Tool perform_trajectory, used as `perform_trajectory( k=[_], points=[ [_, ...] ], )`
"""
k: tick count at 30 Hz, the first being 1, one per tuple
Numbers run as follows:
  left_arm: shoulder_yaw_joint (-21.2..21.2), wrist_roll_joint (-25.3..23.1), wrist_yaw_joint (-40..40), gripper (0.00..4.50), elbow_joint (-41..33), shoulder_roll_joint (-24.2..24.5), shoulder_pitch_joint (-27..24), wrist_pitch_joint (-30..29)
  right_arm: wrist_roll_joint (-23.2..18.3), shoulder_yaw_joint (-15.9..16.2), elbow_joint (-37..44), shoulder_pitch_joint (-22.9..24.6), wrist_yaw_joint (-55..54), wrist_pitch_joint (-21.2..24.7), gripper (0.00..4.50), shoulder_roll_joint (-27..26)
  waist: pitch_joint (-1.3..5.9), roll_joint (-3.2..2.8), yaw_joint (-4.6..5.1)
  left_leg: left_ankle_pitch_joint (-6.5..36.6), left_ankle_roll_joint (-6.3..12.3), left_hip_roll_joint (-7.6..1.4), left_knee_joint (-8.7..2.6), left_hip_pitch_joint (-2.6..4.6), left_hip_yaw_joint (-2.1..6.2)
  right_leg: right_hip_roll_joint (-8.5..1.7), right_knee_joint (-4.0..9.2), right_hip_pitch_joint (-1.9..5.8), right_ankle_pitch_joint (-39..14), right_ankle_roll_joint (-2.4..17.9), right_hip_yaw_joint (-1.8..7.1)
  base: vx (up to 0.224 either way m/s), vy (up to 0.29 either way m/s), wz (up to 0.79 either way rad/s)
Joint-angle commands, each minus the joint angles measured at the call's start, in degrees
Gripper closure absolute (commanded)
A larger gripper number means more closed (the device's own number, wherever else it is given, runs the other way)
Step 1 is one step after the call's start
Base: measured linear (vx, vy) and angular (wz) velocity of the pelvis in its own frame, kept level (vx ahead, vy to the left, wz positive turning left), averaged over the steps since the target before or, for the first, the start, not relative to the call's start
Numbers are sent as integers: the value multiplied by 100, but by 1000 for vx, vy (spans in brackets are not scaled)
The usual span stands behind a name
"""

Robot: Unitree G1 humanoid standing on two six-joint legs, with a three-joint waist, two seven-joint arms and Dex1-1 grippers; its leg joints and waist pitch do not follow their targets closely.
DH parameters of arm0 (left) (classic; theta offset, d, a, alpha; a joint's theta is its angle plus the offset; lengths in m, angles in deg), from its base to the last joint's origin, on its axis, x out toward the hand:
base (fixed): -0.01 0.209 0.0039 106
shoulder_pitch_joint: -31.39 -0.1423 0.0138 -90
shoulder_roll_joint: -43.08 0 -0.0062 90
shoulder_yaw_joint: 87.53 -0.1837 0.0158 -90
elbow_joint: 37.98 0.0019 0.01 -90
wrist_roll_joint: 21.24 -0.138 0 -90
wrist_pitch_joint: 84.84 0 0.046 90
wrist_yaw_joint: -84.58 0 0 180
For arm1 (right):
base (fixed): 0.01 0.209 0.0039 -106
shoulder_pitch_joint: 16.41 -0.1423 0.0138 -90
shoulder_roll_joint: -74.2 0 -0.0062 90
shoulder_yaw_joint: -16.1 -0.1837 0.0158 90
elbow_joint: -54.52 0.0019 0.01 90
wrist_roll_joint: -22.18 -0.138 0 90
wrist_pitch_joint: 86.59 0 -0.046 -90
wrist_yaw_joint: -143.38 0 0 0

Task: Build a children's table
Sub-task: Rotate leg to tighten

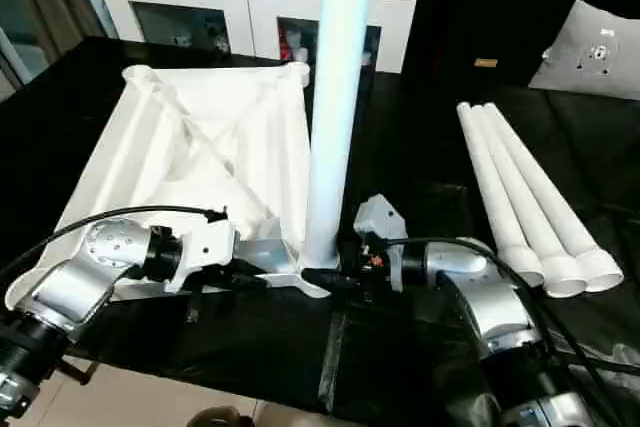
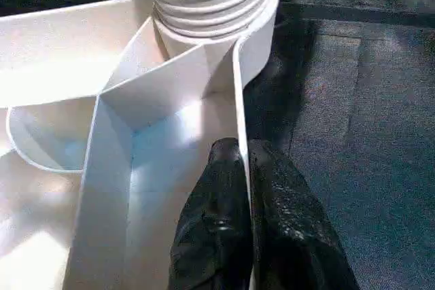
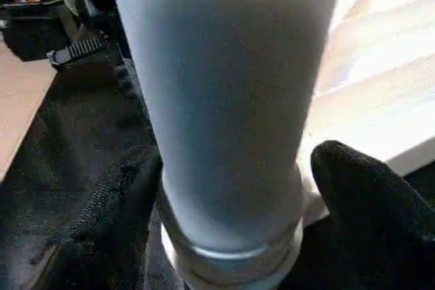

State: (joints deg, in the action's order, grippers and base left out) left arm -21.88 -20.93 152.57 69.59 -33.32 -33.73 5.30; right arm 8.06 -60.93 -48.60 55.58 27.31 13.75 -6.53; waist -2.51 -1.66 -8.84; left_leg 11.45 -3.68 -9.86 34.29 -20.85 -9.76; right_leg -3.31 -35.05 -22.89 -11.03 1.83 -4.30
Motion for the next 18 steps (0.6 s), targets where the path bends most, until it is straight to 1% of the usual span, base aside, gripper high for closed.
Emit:
perform_trajectory(
  k=[1,2,3,6,7,8,9,11,12,14,15,16,17,18],
  points=[
    [-282,-128,206,450,46,-51,2,127,-62,48,-45,-60,98,98,116,18,345,-12,24,952,317,-370,-400,39,126,-559,412,308,-1029,1043,335,0,0,0],
    [-288,-130,216,450,55,-58,9,127,-49,59,-72,-78,120,107,116,12,332,-19,24,937,315,-373,-405,34,129,-554,414,296,-1041,1030,335,0,0,0],
    [-293,-131,222,450,56,-61,11,126,-41,70,-91,-91,141,116,139,10,340,-14,23,926,311,-373,-402,39,128,-550,412,298,-1018,1028,335,0,0,0],
    [-293,-139,245,450,103,-79,27,149,-48,84,-139,-126,196,159,149,9,343,-12,21,850,341,-372,-394,40,125,-541,390,294,-852,1065,332,0,0,0],
    [-286,-144,254,450,135,-86,36,163,-41,109,-154,-144,242,197,159,22,336,-3,27,852,350,-370,-396,37,123,-539,393,293,-851,1067,332,0,0,0],
    [-277,-147,262,450,149,-87,35,168,-35,121,-157,-150,260,208,166,27,336,-9,20,857,356,-368,-394,37,124,-545,396,298,-891,1070,330,0,0,0],
    [-272,-147,269,450,159,-88,39,168,-32,128,-161,-157,271,215,168,31,329,-24,19,886,351,-376,-399,42,126,-549,402,289,-939,1064,331,0,0,0],
    [-265,-148,271,450,174,-89,43,167,-50,122,-166,-158,286,236,170,26,328,-7,19,903,344,-377,-400,44,125,-553,404,292,-970,1055,334,0,0,0],
    [-253,-138,276,450,190,-92,43,161,-61,116,-160,-150,308,266,173,21,315,-5,20,926,343,-376,-406,39,124,-552,414,288,-1028,1041,335,0,0,0],
    [-245,-131,276,450,190,-91,38,154,-64,122,-145,-135,325,284,174,23,321,-5,23,905,346,-377,-406,37,128,-554,407,293,-1018,1034,334,0,0,0],
    [-215,-106,262,450,181,-96,21,118,-63,142,-92,-75,349,320,174,32,305,-4,26,921,351,-376,-408,37,124,-550,418,282,-1038,1025,334,0,0,0],
    [-195,-91,252,450,176,-101,13,94,-61,153,-62,-41,359,339,174,37,306,-6,25,930,351,-378,-411,40,126,-550,417,283,-1050,1025,335,0,0,0],
    [-130,-51,176,450,165,-130,-14,48,-81,161,25,44,333,397,175,29,286,-34,31,962,344,-380,-419,39,130,-545,422,272,-1074,1022,337,0,0,0],
    [-84,-28,115,450,161,-156,-33,18,-97,157,86,102,290,443,175,12,289,-20,30,1001,342,-386,-421,48,130,-550,431,275,-1089,1017,339,0,0,0]
  ],
)
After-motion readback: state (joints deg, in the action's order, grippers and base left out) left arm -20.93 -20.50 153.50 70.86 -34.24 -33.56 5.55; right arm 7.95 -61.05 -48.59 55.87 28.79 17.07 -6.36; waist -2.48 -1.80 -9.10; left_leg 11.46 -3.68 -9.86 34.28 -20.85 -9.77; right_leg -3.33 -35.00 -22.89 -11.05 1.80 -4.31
